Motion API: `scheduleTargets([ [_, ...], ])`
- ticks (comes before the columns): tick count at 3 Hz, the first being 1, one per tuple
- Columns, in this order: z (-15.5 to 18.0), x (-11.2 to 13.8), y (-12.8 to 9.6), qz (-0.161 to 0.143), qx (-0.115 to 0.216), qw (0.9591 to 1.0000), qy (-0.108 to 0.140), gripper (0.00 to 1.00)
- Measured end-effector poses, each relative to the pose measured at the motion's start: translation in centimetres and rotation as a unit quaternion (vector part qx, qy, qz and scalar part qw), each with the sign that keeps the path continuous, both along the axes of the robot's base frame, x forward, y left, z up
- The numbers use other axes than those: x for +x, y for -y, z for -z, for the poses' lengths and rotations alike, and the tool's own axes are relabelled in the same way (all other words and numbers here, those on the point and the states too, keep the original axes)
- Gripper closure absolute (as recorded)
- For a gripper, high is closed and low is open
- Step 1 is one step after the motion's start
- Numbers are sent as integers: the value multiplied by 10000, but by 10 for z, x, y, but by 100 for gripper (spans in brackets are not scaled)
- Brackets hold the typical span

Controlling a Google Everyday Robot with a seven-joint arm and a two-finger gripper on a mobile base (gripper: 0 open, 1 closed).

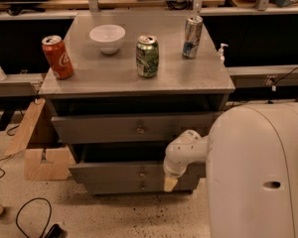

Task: Open middle drawer

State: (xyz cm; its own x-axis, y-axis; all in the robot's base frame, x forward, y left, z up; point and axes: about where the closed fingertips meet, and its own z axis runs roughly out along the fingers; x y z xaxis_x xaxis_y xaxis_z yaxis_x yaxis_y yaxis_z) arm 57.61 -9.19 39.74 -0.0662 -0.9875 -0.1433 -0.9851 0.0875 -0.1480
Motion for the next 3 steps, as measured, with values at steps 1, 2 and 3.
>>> scheduleTargets([
  [1, -3, -6, -1, 9, -53, 10000, 63, 50],
  [2, -11, -14, 2, 55, -128, 9998, 137, 74],
  [3, -14, -14, 2, 55, -128, 9998, 138, 96],
])
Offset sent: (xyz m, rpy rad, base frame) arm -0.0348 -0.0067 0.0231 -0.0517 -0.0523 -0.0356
